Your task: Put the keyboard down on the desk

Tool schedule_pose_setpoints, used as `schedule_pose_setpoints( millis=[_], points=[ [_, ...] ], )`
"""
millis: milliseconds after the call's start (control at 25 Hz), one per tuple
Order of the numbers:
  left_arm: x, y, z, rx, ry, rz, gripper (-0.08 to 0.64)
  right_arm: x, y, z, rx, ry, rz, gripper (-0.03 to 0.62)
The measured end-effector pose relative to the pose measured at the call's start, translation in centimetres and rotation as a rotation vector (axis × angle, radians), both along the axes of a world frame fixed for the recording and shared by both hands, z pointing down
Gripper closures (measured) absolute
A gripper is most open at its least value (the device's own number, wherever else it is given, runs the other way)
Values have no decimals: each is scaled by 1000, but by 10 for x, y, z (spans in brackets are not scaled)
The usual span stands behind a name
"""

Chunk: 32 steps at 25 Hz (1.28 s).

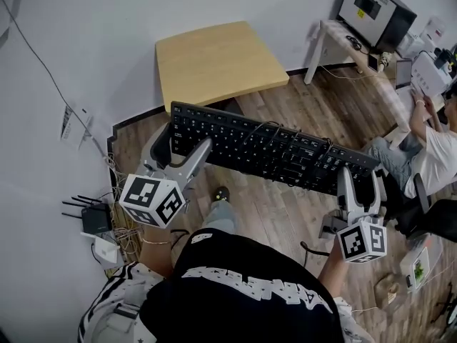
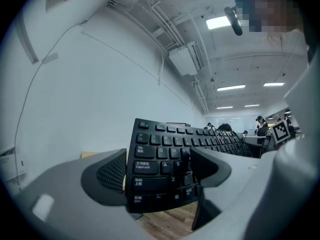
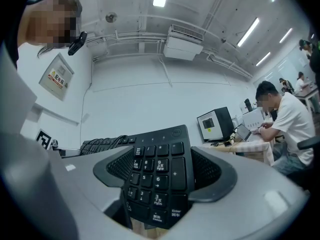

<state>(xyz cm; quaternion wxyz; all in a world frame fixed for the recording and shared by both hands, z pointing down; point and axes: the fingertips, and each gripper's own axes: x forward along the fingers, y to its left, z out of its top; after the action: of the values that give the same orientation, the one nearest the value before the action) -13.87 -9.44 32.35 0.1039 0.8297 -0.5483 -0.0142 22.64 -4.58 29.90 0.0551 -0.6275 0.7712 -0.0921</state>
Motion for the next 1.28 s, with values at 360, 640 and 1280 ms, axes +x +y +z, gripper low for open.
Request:
schedule_pose_setpoints(
  millis=[360,640,1280],
  points=[
    [0,3,3,1,4,-40,177,1,-12,1,1,-3,-40,233],
    [-2,5,1,17,-4,-49,177,0,-13,3,12,-9,-56,233],
    [0,1,-9,39,-32,-4,178,1,1,3,44,-40,-11,233]
  ],
)
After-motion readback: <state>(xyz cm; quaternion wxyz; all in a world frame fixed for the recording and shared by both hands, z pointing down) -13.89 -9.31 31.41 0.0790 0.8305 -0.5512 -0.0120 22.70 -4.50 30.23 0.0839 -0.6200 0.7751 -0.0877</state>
